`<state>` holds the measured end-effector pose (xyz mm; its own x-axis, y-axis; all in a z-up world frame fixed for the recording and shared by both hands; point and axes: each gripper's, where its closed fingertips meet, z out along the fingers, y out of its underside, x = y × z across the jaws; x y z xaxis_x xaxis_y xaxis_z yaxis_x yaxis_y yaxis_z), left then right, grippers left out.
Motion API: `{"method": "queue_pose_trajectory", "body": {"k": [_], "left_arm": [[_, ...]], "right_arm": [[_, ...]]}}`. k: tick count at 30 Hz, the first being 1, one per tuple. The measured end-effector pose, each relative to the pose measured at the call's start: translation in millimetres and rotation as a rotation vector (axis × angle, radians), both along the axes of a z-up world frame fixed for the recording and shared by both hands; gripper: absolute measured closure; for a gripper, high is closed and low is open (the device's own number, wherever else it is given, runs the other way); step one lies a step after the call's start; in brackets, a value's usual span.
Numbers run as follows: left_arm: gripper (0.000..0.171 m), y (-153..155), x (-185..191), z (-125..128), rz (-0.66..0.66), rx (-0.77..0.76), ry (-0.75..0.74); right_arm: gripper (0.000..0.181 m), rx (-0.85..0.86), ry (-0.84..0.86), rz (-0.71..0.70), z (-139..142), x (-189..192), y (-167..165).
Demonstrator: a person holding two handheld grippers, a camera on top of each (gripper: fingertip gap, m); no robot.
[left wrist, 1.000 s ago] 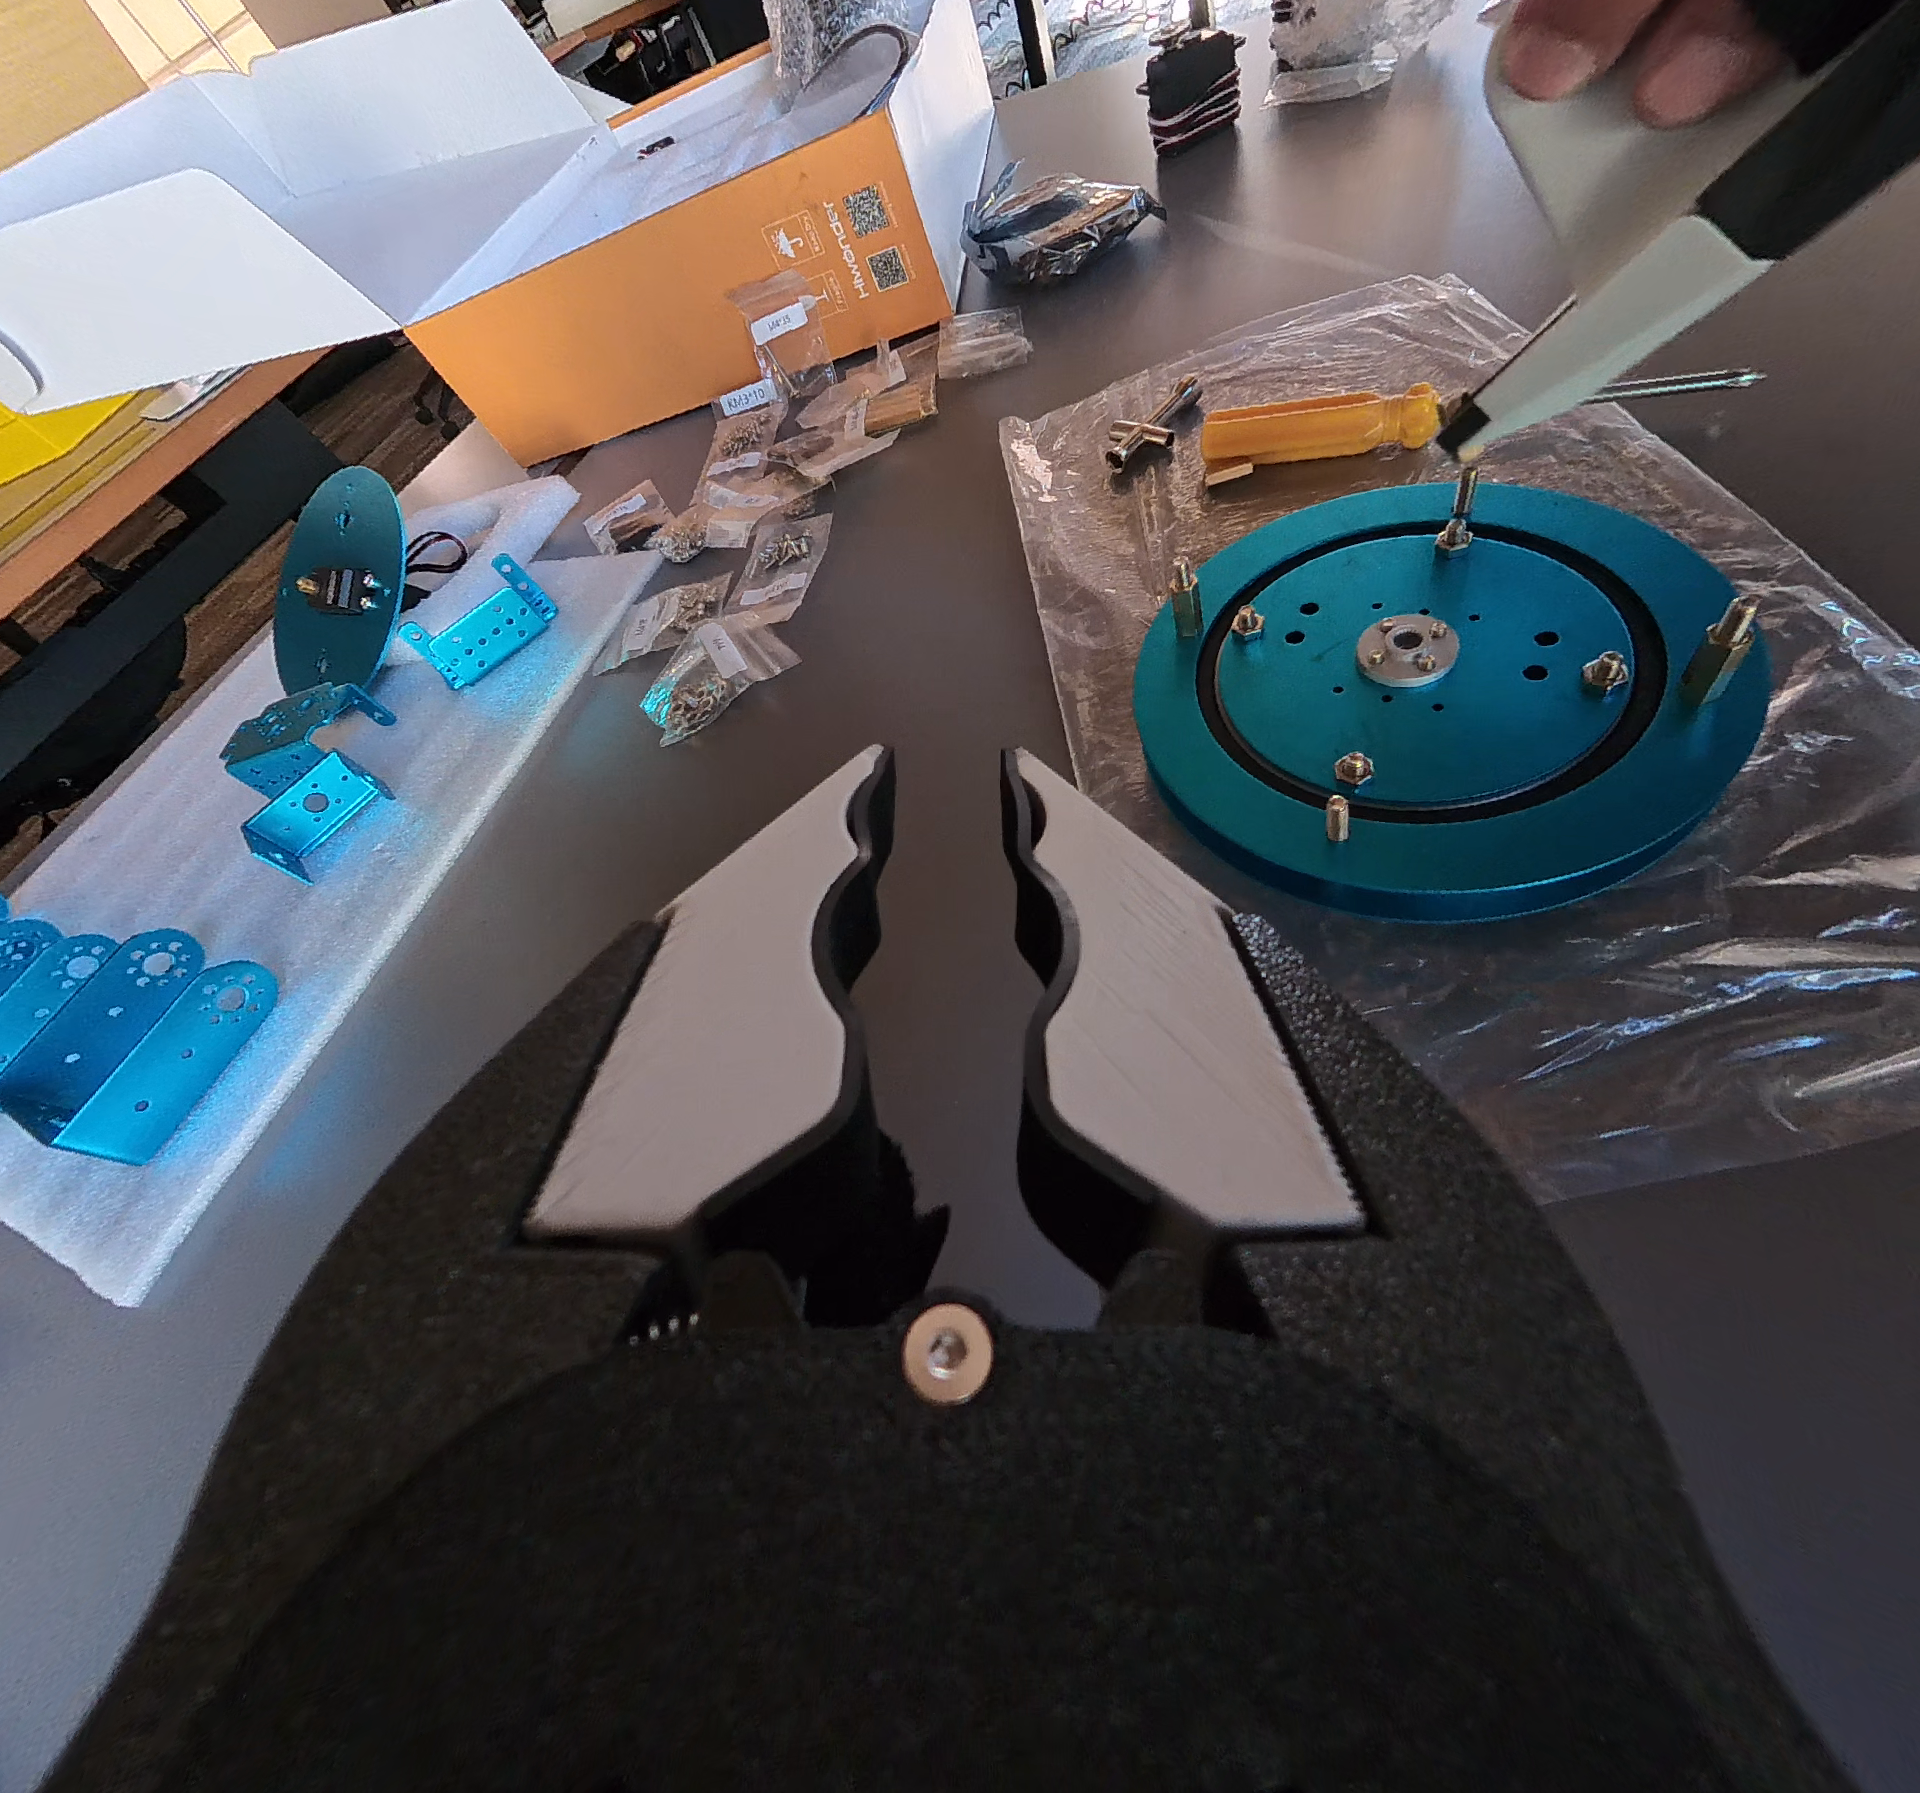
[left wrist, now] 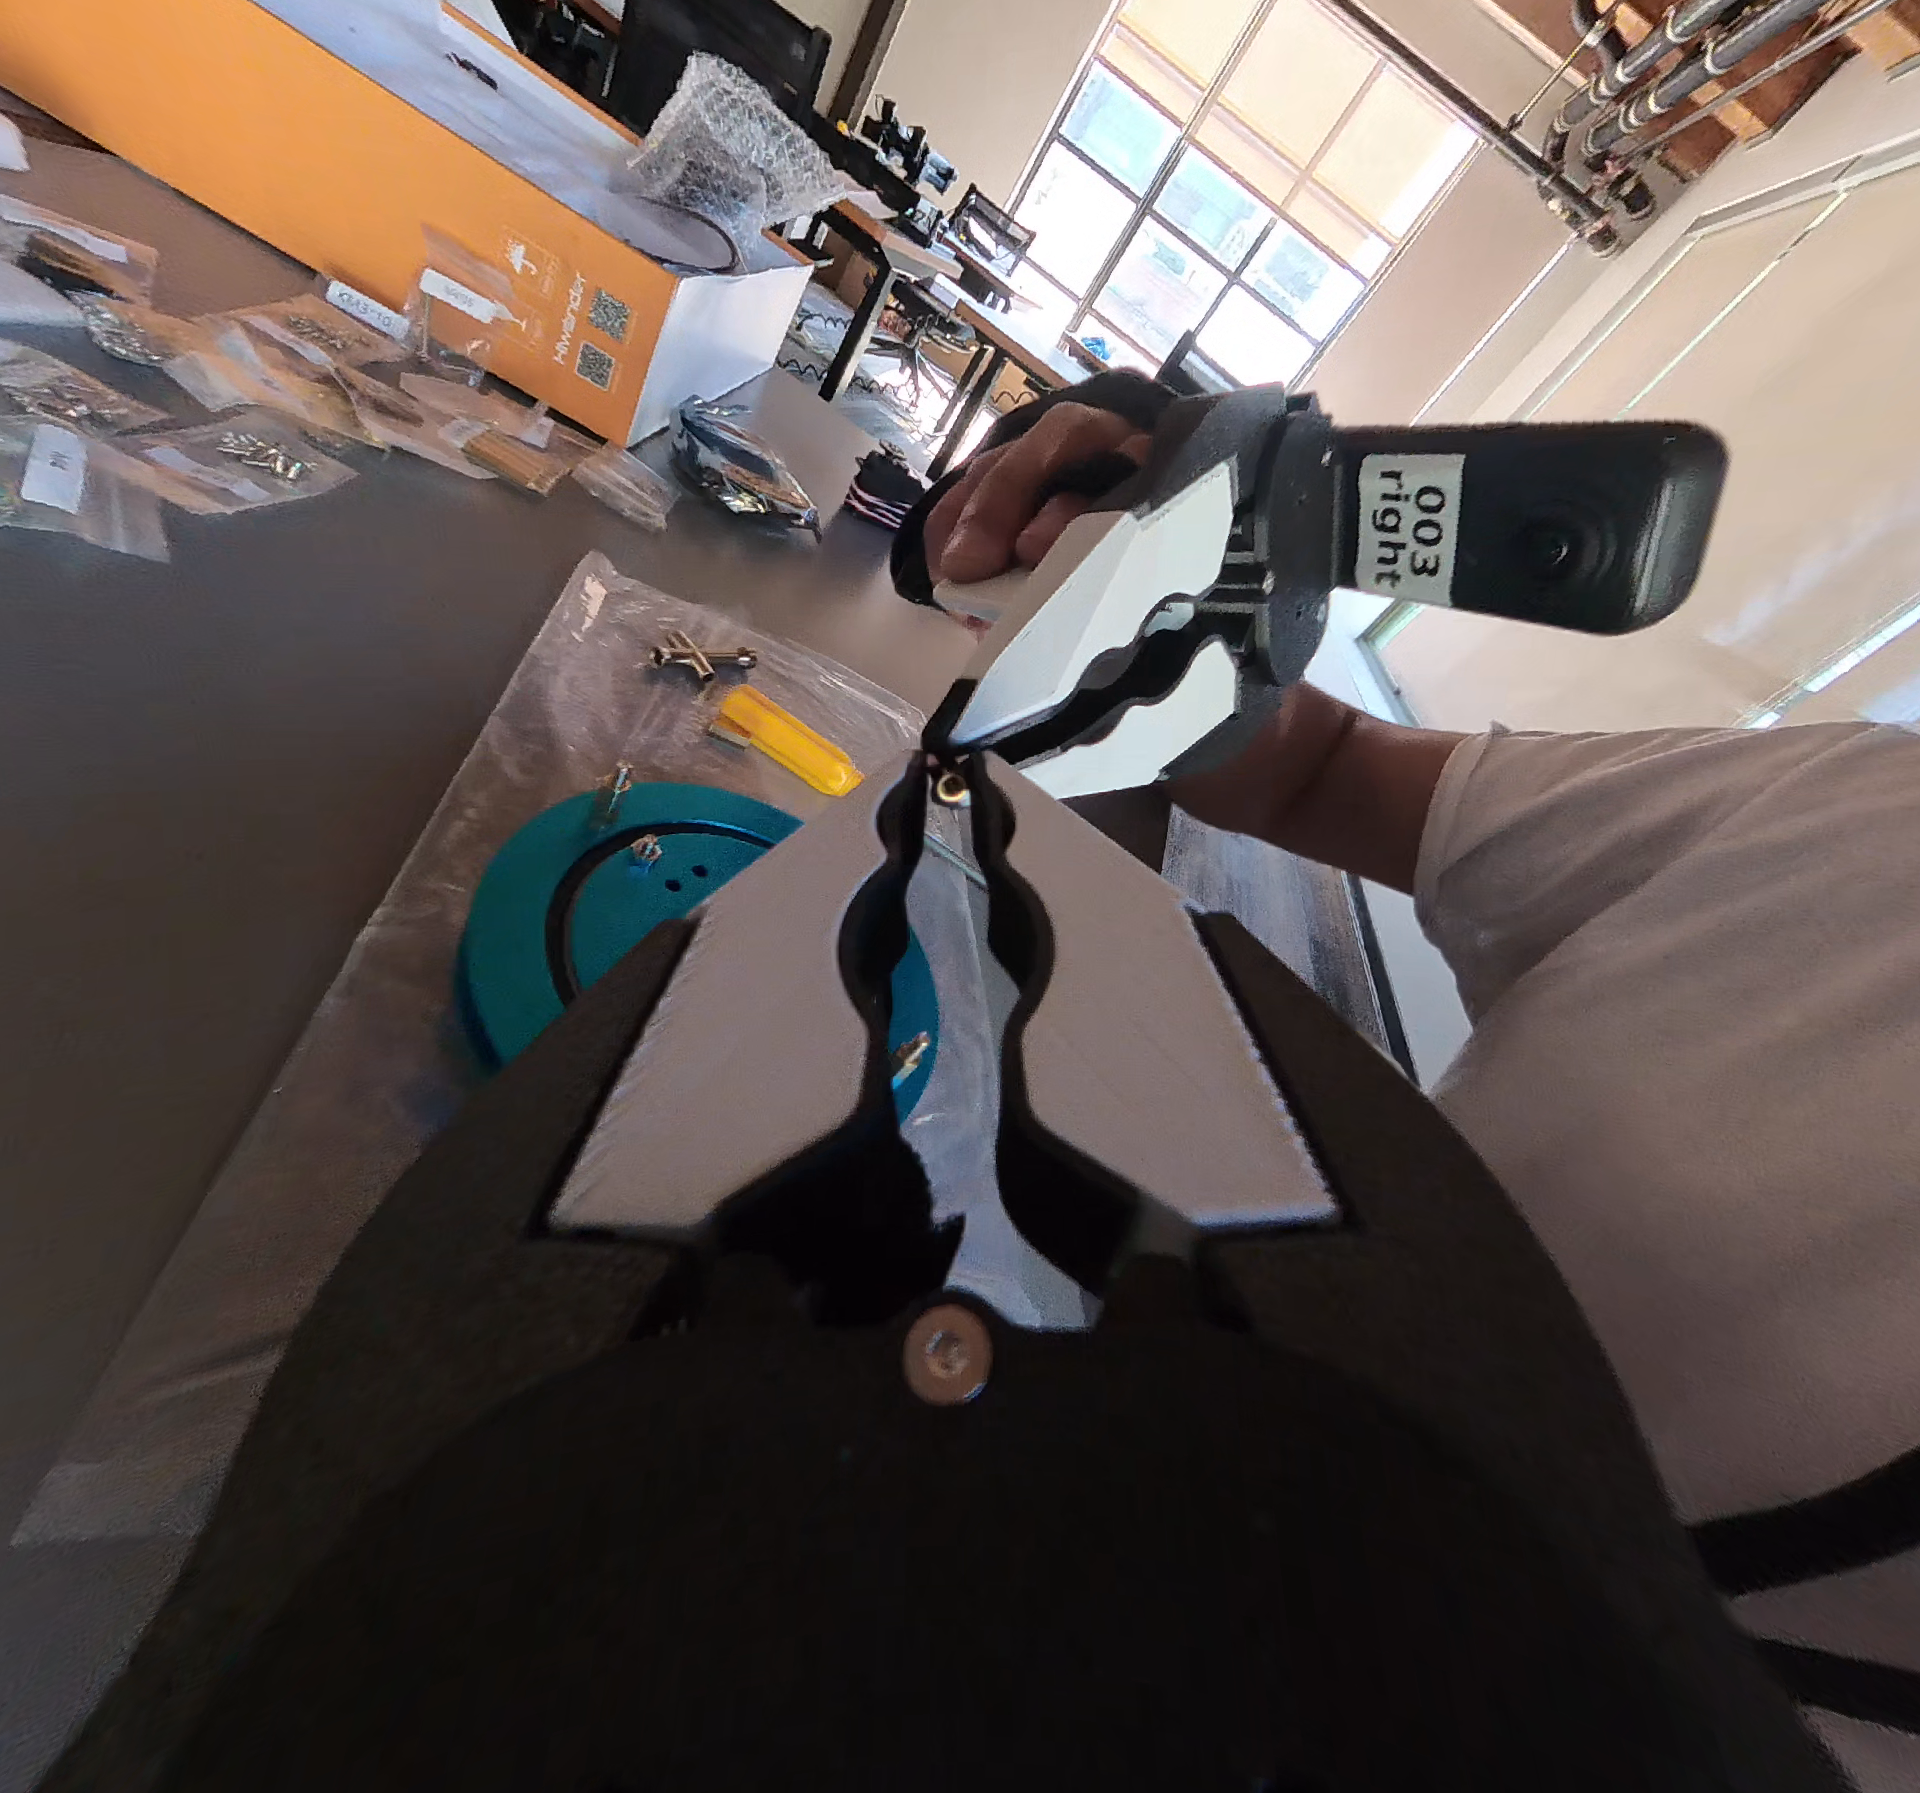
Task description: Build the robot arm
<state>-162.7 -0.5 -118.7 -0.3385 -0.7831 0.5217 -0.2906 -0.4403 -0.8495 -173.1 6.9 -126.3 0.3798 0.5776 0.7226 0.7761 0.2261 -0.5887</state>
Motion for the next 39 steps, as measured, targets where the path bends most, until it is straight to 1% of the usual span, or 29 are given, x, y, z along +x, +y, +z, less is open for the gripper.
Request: {"method": "queue_pose_trajectory", "body": {"k": [2, 4, 6, 8, 9, 10, 13, 16, 18, 22, 24, 26, 28, 30, 31, 32, 33, 34, 35, 36, 37, 39], "left_arm": [[0.166, -6, -1, -1, -0.023, 0.006, 0.014], [0.167, -13, -6, 4, -0.072, -0.032, 0.010], [0.167, -25, -11, 14, -0.151, -0.102, -0.029], [0.167, -36, -13, 26, -0.233, -0.199, -0.076], [0.167, -40, -13, 32, -0.256, -0.246, -0.095], [0.167, -43, -12, 34, -0.270, -0.278, -0.100], [0.167, -45, -4, 38, -0.271, -0.326, -0.115], [0.168, -46, -2, 41, -0.291, -0.397, -0.128], [0.167, -48, -1, 41, -0.313, -0.430, -0.129], [0.167, -51, -3, 43, -0.333, -0.491, -0.145], [0.167, -54, -3, 44, -0.344, -0.524, -0.157], [0.165, -55, -5, 44, -0.381, -0.595, -0.159], [0.160, -53, -2, 40, -0.390, -0.630, -0.144], [0.155, -38, 3, 32, -0.296, -0.584, -0.125], [0.138, -24, 3, 27, -0.216, -0.529, -0.124], [0.136, -6, 1, 21, -0.117, -0.452, -0.116], [0.136, 11, -2, 15, -0.014, -0.361, -0.100], [0.137, 25, -8, 10, 0.056, -0.260, -0.090], [0.137, 33, -15, 5, 0.100, -0.160, -0.082], [0.137, 38, -21, 1, 0.130, -0.078, -0.069], [0.137, 41, -28, -2, 0.152, -0.013, -0.063], [0.138, 51, -37, -1, 0.236, 0.074, -0.098]], "right_arm": [[0.175, -0.005, 0.022, 0.036, 0, 0, -7], [0.175, -0.019, 0.087, 0.088, 4, -2, -15], [0.175, -0.093, 0.231, 0.172, 13, -5, -28], [0.162, -0.190, 0.393, 0.243, 24, -4, -37], [0.158, -0.231, 0.443, 0.272, 27, -3, -41], [0.159, -0.245, 0.462, 0.295, 29, -2, -45], [0.166, -0.133, 0.441, 0.310, 40, -1, -50], [0.162, -0.122, 0.395, 0.299, 38, -4, -52], [0.173, -0.084, 0.371, 0.276, 39, -2, -50], [0.175, -0.050, 0.355, 0.282, 42, -2, -52], [0.175, -0.066, 0.370, 0.302, 43, -3, -54], [0.175, -0.077, 0.391, 0.318, 44, -4, -56], [0.176, -0.156, 0.400, 0.306, 41, -4, -55], [0.176, -0.223, 0.393, 0.264, 36, 6, -48], [0.176, -0.243, 0.414, 0.242, 37, 15, -43], [0.176, -0.296, 0.431, 0.222, 34, 23, -39], [0.176, -0.391, 0.421, 0.192, 23, 32, -36], [0.176, -0.480, 0.365, 0.113, 6, 46, -29], [0.176, -0.568, 0.268, 0.024, -16, 64, -25], [0.176, -0.688, 0.162, -0.046, -41, 82, -30], [0.176, -0.794, 0.093, -0.099, -60, 95, -37], [0.176, -0.906, 0.022, -0.150, -81, 107, -48]]}}
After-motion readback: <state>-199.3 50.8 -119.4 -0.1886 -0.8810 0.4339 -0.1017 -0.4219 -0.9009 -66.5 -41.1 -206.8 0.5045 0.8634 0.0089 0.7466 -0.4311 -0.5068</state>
